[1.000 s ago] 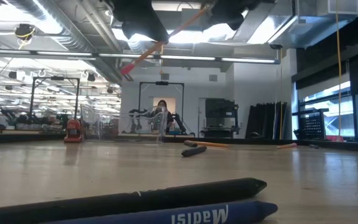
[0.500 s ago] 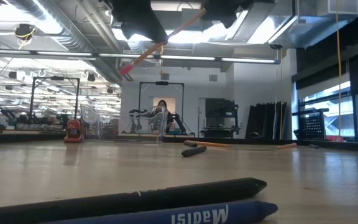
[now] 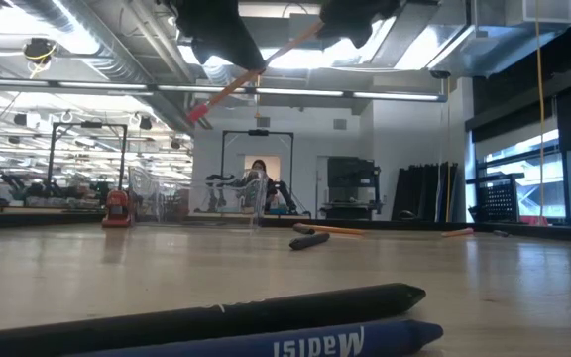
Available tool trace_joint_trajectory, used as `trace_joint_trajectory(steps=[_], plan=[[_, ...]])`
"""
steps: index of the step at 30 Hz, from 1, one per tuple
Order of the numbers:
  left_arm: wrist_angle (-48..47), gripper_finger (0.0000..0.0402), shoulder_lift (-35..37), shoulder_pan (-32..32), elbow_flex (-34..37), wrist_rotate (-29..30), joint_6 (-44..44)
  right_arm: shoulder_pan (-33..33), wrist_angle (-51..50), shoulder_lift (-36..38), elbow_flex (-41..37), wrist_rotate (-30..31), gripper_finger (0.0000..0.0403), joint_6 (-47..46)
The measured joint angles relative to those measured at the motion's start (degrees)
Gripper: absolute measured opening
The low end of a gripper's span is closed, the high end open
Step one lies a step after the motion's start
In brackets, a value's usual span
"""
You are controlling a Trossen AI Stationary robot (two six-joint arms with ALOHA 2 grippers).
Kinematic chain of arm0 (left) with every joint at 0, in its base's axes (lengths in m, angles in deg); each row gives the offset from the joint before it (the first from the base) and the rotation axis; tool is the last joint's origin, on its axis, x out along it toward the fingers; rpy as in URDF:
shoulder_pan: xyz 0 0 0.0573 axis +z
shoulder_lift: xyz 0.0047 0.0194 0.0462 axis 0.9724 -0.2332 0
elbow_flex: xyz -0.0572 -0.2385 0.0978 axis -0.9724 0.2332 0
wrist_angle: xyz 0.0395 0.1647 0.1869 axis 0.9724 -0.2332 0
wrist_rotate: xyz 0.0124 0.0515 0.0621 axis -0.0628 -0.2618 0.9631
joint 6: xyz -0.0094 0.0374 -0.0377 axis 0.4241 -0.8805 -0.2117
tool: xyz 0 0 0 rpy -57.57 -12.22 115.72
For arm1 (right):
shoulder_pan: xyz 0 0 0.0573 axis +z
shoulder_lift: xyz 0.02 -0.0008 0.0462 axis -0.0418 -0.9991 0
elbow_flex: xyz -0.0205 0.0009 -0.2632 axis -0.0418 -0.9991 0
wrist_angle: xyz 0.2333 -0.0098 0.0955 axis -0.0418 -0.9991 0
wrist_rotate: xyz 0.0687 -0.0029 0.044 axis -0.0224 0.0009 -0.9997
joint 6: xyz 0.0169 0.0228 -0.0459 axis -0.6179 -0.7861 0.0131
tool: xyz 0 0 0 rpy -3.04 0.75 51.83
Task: Sort crayons/erasers/pens/pencils in bins
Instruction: Put the yellow pencil into the bottom right transparent bin
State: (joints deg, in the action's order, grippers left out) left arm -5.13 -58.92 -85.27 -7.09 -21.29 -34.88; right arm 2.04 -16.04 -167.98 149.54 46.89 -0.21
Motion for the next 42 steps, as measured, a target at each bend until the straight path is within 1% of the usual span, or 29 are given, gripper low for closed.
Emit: trace_joint_trajectory(steps=[15, 28, 31, 42], plan=[[-0.1, 0.0000, 0.0, 0.0, 0.0, 0.0, 0.0, -0.2, 1.7, -2.4, 0.0, -0.3, 0.0149, 4.2], [-0.3, 0.0000, 0.0, 0.0, 0.0, 0.0, 0.0, -0.2, 2.1, -2.4, 0.0, -0.3, 0.0148, 4.4], [-0.3, 0.0000, 0.0, 0.0, 0.0, 0.0, 0.0, -0.2, 2.1, -2.4, 0.0, -0.3, 0.0137, 4.4], [-0.3, 0.0000, 0.0, 0.0, 0.0, 0.0, 0.0, -0.2, 2.3, -2.4, 0.0, -0.4, 0.0076, 4.4]])
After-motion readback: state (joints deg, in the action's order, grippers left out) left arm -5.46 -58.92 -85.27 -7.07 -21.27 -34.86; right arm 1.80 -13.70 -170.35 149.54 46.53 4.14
